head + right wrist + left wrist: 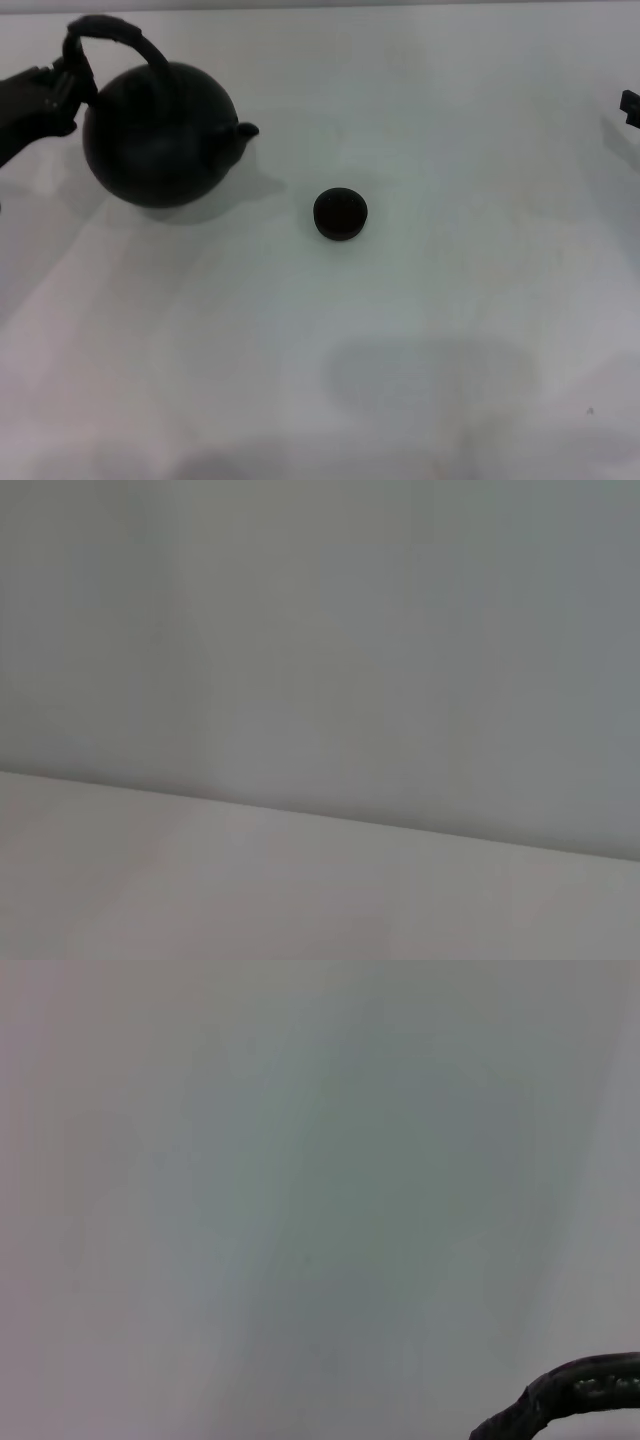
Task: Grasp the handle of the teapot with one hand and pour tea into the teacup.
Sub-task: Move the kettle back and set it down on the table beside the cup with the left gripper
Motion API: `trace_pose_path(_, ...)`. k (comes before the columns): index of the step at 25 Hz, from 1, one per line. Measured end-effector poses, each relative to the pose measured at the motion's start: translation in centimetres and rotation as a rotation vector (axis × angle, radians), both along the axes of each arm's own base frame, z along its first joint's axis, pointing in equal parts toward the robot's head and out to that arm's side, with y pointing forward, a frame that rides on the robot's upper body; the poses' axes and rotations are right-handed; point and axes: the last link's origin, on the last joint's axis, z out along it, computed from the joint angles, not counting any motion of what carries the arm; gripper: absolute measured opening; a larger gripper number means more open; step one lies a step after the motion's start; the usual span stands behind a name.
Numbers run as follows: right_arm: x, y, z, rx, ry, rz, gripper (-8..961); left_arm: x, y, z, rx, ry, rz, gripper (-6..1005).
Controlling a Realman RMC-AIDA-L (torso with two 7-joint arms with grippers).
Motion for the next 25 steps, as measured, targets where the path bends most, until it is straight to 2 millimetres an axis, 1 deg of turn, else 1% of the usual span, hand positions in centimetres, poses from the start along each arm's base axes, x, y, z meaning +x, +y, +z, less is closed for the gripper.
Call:
trace_pose_path(3, 0.0, 0.0, 0.0, -0.001, 0.0, 0.001, 876, -0.5, -0.1, -0.6, -0.013, 0.014, 0.008, 101)
trace_pose_path(9, -0.1, 0.0, -0.3, -0.007, 0.007, 0.001, 876, -1.3, 0.0, -1.3, -0.033, 0.002, 0.039, 101)
trace_pose_path(14, -0.2, 0.0, -0.5, -0.009, 0.014, 0.0, 876, -1.6, 0.2, -1.3, -0.033, 0.009, 0.061, 101)
trace_pose_path(21, -0.3, 0.0, -0.6, -0.013, 0.018, 0.006, 876, -1.7, 0.5, -1.3, -0.037, 0.005, 0.078, 101)
trace_pose_path(25, -0.4, 0.0, -0.7, -0.013, 0.02, 0.008, 876, -1.6, 0.9, -2.0, -0.099, 0.039, 0.088, 100)
